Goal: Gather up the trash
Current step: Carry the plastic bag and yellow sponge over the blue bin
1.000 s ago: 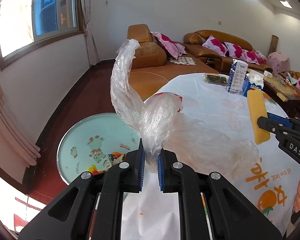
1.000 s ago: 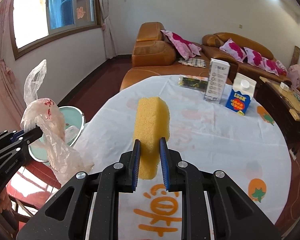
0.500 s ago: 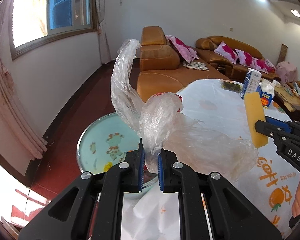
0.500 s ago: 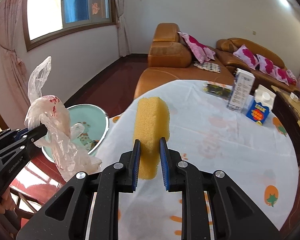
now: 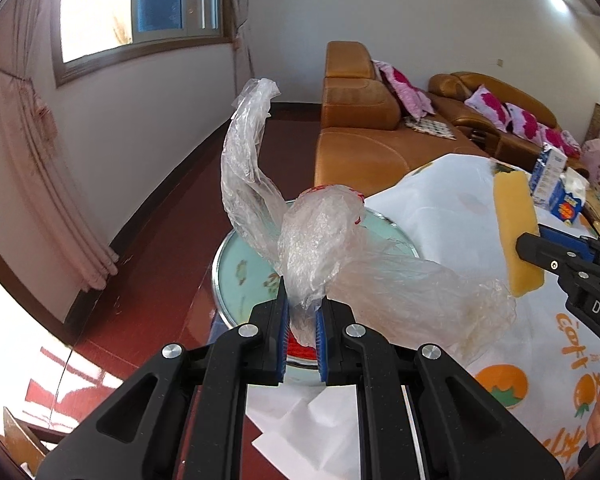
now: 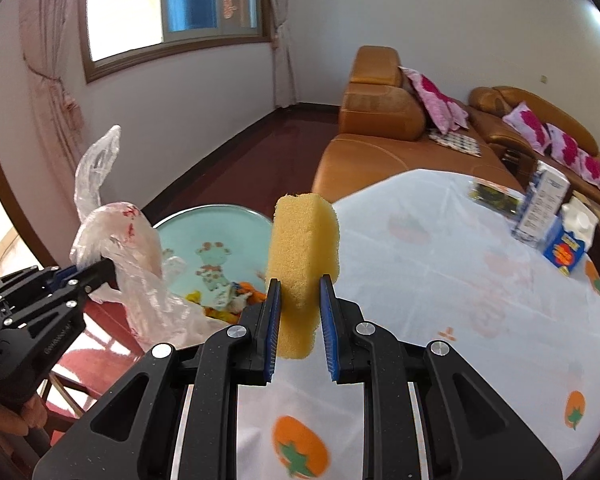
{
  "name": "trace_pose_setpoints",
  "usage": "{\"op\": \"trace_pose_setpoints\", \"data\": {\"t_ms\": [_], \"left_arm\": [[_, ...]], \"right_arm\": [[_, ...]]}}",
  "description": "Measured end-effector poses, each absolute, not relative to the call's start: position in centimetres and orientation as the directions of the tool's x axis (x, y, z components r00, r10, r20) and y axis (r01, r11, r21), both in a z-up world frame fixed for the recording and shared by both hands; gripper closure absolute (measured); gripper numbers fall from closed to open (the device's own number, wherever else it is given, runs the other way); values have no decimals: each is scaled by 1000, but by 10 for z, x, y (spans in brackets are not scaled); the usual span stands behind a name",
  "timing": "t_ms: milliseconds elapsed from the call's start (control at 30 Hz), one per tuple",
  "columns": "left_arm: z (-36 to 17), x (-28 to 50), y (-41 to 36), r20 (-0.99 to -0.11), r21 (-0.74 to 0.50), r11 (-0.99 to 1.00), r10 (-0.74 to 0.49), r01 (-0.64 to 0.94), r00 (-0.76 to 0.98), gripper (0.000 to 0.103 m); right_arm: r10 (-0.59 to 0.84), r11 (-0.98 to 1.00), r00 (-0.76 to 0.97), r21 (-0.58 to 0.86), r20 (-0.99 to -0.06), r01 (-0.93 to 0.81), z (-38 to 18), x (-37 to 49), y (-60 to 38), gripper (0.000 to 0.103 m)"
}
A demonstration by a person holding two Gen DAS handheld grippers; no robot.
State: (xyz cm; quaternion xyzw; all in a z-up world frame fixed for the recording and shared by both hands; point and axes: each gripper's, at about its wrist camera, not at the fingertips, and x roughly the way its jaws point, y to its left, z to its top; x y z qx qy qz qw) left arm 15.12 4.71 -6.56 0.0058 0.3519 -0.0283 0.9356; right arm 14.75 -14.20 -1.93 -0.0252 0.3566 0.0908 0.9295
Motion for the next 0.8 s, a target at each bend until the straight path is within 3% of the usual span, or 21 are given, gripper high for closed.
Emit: {"op": "trace_pose_setpoints", "data": {"t_ms": [800], "left_arm": [[-98,200,59,-724,13,1000,-10,27,689,92]], "right_arm": [[192,967,689,13,-699,-256,-44,209,-90,83]]}}
